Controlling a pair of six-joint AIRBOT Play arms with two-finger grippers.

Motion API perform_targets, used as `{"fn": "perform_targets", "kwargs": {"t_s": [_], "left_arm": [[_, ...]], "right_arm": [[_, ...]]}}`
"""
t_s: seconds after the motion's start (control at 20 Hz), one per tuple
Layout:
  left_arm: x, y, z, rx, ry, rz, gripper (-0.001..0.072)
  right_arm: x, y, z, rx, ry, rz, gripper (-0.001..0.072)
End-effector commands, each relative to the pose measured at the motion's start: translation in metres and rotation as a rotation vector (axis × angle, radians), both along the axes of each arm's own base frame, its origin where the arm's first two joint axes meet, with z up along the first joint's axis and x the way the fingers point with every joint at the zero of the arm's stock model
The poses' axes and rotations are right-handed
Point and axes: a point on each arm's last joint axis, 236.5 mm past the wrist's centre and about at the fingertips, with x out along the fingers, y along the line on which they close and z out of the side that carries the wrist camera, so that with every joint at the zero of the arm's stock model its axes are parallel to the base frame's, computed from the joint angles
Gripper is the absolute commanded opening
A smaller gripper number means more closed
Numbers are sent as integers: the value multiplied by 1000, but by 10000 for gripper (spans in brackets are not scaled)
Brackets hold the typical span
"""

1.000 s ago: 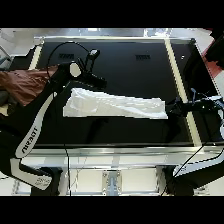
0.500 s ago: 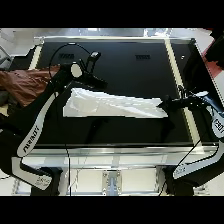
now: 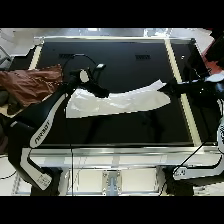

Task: Fold the shirts.

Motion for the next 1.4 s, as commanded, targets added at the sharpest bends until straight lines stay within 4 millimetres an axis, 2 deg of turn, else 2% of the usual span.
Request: {"fn": "perform_targets", "kwargs": {"t_s": [0.0, 0.15, 0.35, 0.5, 0.6, 0.7, 0.9, 1.05, 1.2, 1.25, 1.3, 1.35], "left_arm": [[-16, -33, -30, -78, 85, -25, 13], [-20, -47, -41, -78, 80, -39, 13], [-13, -50, -41, -86, 51, -27, 13], [-10, -46, -39, -88, 51, -18, 14], [-7, -31, -24, -86, 55, -12, 13], [-9, 8, 4, -41, 68, -21, 13], [-10, 123, 68, 101, 47, 49, 13], [2, 179, 121, 77, -61, 180, 13], [4, 214, 151, 70, -126, 263, 13], [4, 220, 156, 69, -136, 277, 13], [4, 224, 159, 70, -141, 286, 13], [4, 226, 160, 70, -142, 291, 14]], "right_arm": [[4, 46, 46, 4, -72, 63, 12], [11, 97, 72, 4, -144, 108, 11], [9, 162, 99, 29, -220, 159, 10], [4, 201, 115, 45, -281, 202, 9], [-1, 220, 116, 59, -268, 226, 9], [-6, 236, 112, 67, -252, 252, 9], [-9, 274, 108, 86, -277, 257, 9], [-16, 321, 86, 108, -257, 268, 9], [-14, 371, 56, 114, -276, 231, 15], [-13, 386, 49, 120, -281, 205, 136], [-11, 395, 47, 135, -282, 176, 471], [-12, 402, 48, 149, -283, 160, 632]]}}
